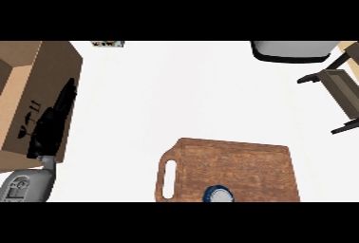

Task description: Pick the eggplant from the cutting board and place it in the tiered basket

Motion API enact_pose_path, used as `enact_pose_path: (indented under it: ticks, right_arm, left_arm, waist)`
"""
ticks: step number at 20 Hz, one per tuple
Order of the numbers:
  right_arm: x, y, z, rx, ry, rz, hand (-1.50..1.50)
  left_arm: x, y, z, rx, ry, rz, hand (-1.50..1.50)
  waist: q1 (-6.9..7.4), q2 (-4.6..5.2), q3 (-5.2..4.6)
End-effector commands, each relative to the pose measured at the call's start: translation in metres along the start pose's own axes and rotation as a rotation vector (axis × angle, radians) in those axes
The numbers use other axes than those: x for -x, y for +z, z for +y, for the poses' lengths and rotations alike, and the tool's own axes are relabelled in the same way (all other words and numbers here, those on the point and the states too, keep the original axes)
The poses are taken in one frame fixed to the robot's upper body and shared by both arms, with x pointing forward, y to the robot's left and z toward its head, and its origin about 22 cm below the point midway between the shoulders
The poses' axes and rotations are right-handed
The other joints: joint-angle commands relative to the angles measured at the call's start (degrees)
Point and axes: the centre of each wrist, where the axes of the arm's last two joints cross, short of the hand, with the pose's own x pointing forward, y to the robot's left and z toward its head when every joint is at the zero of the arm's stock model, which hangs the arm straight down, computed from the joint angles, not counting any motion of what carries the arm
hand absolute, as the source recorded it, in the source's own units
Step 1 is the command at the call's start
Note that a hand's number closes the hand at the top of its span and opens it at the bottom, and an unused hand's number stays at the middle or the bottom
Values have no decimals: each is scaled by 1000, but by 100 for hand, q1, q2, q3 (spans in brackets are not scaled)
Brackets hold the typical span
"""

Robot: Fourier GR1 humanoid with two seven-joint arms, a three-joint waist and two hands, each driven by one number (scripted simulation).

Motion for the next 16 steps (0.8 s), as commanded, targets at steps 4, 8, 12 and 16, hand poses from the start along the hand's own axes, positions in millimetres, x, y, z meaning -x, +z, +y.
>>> enact_pose_path:
  ticks: [4, 8, 12, 16]
  right_arm:
    - [51, -27, 16, 13, 127, 36, 150]
    - [79, -35, 26, -62, 100, -30, 150]
    - [108, -37, 31, -118, 26, -41, 150]
    - [107, -50, 29, -171, -20, -27, 150]
  left_arm:
    - [-9, 5, 5, -1, -2, -11, 0]
    - [-9, -6, 4, -3, -5, -13, 0]
    - [1, -3, 11, 4, 2, -2, 0]
    - [-6, -7, 7, -5, -13, -2, 0]
  waist:
    - [50, -17, 3]
    - [17, 1, 2]
    - [11, -5, 3]
    - [42, 3, 1]
